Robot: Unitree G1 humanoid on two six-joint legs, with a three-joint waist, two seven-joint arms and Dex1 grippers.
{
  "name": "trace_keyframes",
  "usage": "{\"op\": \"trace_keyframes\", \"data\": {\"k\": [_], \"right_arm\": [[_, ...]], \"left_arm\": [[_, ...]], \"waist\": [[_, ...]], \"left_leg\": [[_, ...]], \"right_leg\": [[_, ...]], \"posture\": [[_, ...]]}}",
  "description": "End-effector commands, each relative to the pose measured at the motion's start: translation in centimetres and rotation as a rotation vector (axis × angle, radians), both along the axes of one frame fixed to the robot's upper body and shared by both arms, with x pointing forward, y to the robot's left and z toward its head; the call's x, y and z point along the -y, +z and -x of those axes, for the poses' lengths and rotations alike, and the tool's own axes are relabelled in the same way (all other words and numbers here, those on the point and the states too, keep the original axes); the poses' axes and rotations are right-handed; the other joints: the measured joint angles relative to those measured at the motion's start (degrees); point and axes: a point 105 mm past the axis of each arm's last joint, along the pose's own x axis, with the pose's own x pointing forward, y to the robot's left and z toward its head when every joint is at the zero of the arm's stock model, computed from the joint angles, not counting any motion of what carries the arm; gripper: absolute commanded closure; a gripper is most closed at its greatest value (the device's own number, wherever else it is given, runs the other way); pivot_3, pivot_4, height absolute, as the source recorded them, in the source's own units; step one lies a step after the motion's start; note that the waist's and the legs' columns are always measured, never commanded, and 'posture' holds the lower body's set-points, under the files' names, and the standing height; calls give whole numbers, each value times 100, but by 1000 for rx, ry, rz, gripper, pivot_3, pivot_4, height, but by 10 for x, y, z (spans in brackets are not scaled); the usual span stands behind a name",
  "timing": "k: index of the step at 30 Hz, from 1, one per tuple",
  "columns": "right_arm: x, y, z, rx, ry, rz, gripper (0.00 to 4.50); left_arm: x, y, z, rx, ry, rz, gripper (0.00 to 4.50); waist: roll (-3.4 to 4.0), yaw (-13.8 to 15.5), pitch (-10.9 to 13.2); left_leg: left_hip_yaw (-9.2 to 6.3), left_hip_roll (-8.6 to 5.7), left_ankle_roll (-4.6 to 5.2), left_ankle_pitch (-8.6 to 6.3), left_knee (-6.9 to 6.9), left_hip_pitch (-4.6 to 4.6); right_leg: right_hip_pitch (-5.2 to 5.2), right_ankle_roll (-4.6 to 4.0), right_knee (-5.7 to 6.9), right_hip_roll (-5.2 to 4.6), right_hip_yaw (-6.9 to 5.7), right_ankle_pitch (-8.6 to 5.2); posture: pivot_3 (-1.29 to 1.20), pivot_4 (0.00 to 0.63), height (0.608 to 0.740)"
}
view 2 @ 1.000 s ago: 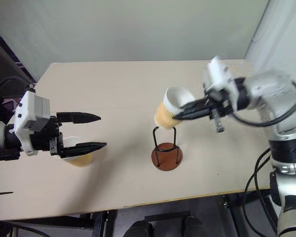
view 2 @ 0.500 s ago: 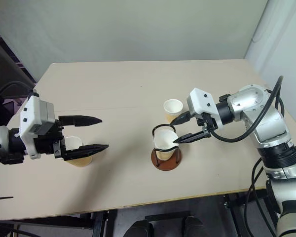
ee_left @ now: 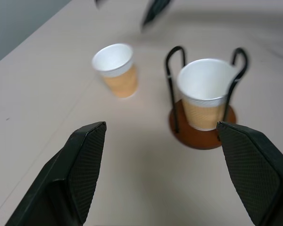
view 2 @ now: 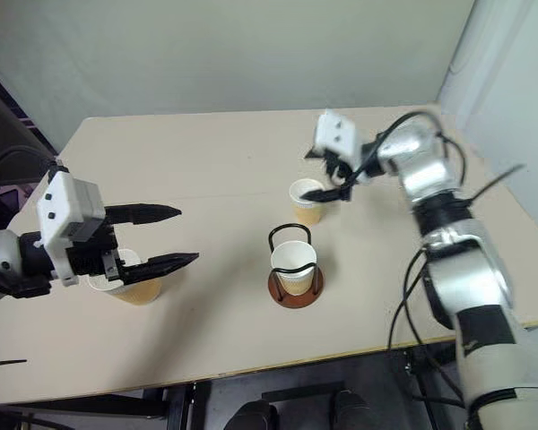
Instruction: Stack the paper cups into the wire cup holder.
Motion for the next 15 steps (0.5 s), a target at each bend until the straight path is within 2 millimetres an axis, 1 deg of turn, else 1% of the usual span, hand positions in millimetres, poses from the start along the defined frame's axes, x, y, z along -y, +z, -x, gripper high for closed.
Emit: {"op": "trace_keyframes", "data": {"k": [1,4,7,8,9,10,12,13,14,15], "right_arm": [[1,4,-8,81,-15,60,17],[0,-3,-11,80,-22,92,17],[1,-11,-13,87,-35,124,17],[-1,-13,-13,82,-34,124,17],[-1,-14,-13,79,-33,123,387],[-3,-15,-12,78,-30,122,567],[-5,-16,-12,78,-22,118,1287],[-6,-16,-11,77,-18,117,1561],[-6,-16,-11,76,-15,117,1985],[-7,-16,-11,75,-15,117,2317]], "left_arm": [[7,10,2,63,1,4,474],[13,11,3,74,-1,21,474],[20,11,3,78,-8,30,474],[22,11,3,80,-8,31,474],[24,11,2,81,-7,33,474],[25,11,2,81,-8,33,474],[25,11,1,84,0,33,474],[24,11,0,85,5,32,474],[23,11,0,85,9,31,474],[23,11,-1,84,11,28,474]], "waist": [[3,62,2],[3,80,2],[1,75,1],[1,74,1],[1,74,1],[1,73,1],[1,71,1],[1,72,1],[1,72,1],[1,73,1]], "left_leg": [[-1,1,-4,2,-4,-14],[-1,11,-55,20,4,-54],[3,12,-79,22,16,-64],[4,12,-102,30,19,-64],[4,12,-119,35,21,-64],[5,12,-121,33,24,-64],[6,13,-121,31,31,-68],[7,13,-119,30,32,-68],[6,15,-109,24,34,-68],[7,17,-99,18,36,-68]], "right_leg": [[-9,0,0,0,-8,0],[-34,1,-6,0,-24,0],[-35,1,-14,0,-26,0],[-34,1,-15,0,-26,0],[-31,1,-17,0,-26,0],[-31,1,-20,0,-26,0],[-32,1,-21,0,-26,0],[-32,1,-23,0,-26,0],[-32,1,-22,1,-27,0],[-32,1,-20,1,-28,0]], "posture": [[0,150,740],[0,150,740],[0,150,740],[0,150,740],[0,150,740],[0,150,740],[0,150,740],[0,150,740],[0,150,740],[0,150,740]]}}
